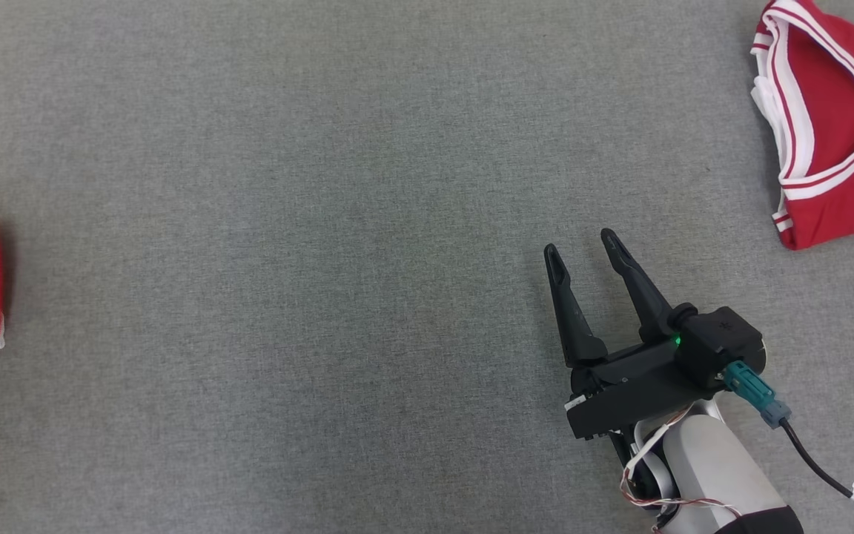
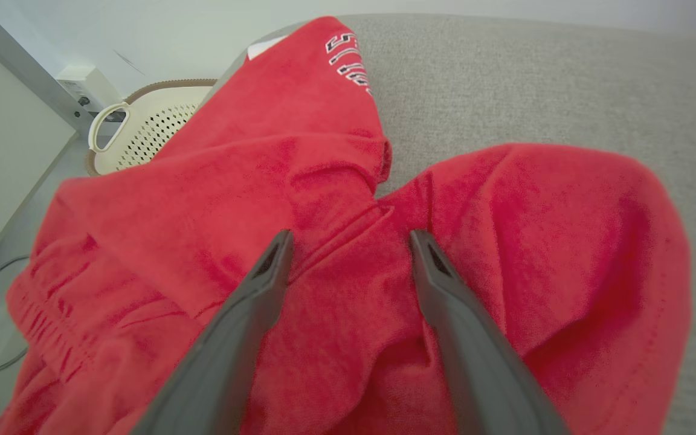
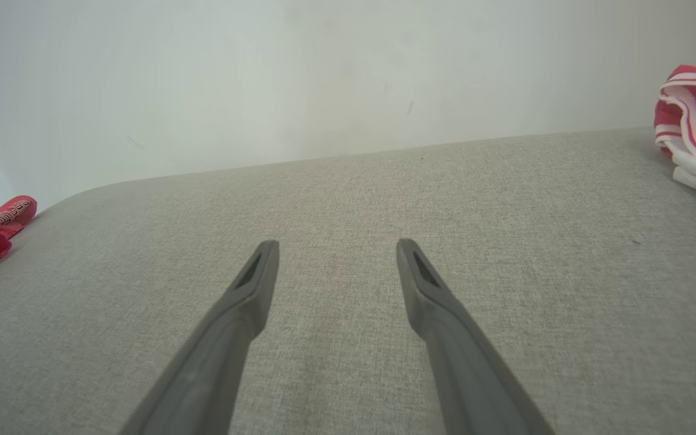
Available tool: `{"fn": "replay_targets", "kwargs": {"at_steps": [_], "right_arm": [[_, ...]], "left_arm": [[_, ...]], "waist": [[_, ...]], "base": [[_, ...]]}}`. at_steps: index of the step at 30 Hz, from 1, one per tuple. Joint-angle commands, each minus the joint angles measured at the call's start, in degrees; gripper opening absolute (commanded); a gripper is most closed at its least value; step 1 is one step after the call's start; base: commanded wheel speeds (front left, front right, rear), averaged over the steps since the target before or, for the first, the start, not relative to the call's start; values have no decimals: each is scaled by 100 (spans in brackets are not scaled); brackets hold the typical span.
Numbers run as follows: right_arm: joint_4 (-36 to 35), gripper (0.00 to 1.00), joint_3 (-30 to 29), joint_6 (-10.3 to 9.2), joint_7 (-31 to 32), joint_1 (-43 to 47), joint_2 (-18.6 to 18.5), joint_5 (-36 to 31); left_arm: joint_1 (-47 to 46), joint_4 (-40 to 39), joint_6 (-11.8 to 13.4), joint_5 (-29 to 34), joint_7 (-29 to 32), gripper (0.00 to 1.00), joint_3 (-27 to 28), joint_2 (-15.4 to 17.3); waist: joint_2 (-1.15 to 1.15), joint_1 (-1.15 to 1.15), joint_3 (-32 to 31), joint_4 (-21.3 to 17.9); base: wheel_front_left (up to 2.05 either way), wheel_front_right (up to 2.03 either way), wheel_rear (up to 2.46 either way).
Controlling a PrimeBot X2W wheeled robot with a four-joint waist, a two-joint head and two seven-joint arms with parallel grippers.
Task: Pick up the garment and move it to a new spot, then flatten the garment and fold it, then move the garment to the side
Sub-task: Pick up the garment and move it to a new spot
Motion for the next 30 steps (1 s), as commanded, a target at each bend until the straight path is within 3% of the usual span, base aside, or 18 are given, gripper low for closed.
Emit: {"fn": "replay_targets", "kwargs": {"at_steps": [1,5,6,7,8,9,22,30], "right_arm": [[7,100,-8,-2,-12,-51,-2,-7],[18,100,-22,-2,-12,-60,3,-34],[23,100,-22,-2,-12,-56,10,-47],[26,100,-21,-2,-12,-47,18,-62],[29,100,-22,-2,-12,-39,25,-67],[31,100,-30,-2,-12,-21,30,-72],[73,100,-32,-2,-12,147,19,-22],[108,100,-125,-2,-12,249,60,66]], "left_arm": [[-61,95,2,-38,33,100,-26,66],[-174,416,19,-72,166,100,-58,104],[-200,482,26,-70,187,95,-74,113],[-224,533,31,-56,171,48,-88,140],[-248,574,45,-16,120,11,-112,166],[-267,592,45,-3,39,0,-127,167],[-368,556,-12,120,-710,0,-344,237],[-469,-136,-18,250,-835,0,-606,157]], "waist": [[-1,-1,14,-24],[-1,-1,-6,-48],[-1,-1,-18,-53],[-1,-1,-28,-57],[-1,-1,-39,-59],[-1,-1,-57,-55],[-1,-1,-434,-26],[-1,-1,-722,-154]], "base": [[0,0,0],[0,0,0],[0,0,0],[0,0,0],[0,0,0],[0,0,0],[0,0,0],[0,0,0]]}}
